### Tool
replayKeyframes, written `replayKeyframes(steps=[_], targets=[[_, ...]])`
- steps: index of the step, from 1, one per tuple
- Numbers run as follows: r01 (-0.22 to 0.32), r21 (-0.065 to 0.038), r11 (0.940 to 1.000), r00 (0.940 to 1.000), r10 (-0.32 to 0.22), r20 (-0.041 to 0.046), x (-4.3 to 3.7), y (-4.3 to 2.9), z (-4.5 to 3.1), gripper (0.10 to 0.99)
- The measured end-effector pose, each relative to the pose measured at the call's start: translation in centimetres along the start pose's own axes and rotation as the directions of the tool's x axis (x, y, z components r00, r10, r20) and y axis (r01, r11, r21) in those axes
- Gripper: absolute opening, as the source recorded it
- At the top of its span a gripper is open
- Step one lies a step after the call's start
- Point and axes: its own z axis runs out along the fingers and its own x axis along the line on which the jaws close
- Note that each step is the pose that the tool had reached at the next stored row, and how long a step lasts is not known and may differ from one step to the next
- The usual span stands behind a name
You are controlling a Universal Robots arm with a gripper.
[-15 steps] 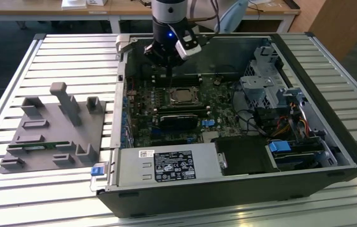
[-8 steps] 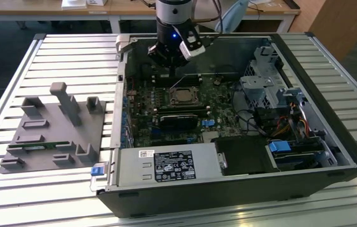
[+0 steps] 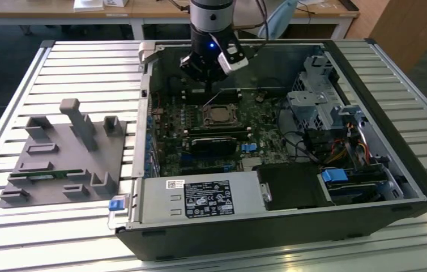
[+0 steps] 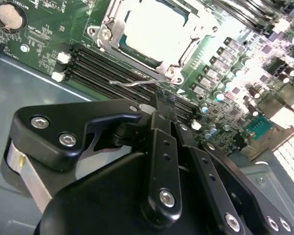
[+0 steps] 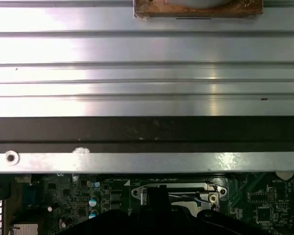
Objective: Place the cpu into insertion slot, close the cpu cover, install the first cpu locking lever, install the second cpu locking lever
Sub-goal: 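Install the first cpu locking lever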
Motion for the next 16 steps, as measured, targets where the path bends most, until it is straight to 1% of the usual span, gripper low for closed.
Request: replayKeyframes(steps=[6,14,16], targets=[[0.000,0.000,1.0000,1.0000,0.000,-0.0003,-1.04,0.05,0.59,0.106],[0.000,0.000,1.0000,1.0000,0.000,-0.0007,-1.86,0.13,0.84,0.106],[0.000,0.000,1.0000,1.0000,0.000,-0.0007,-2.03,0.14,1.05,0.106]])
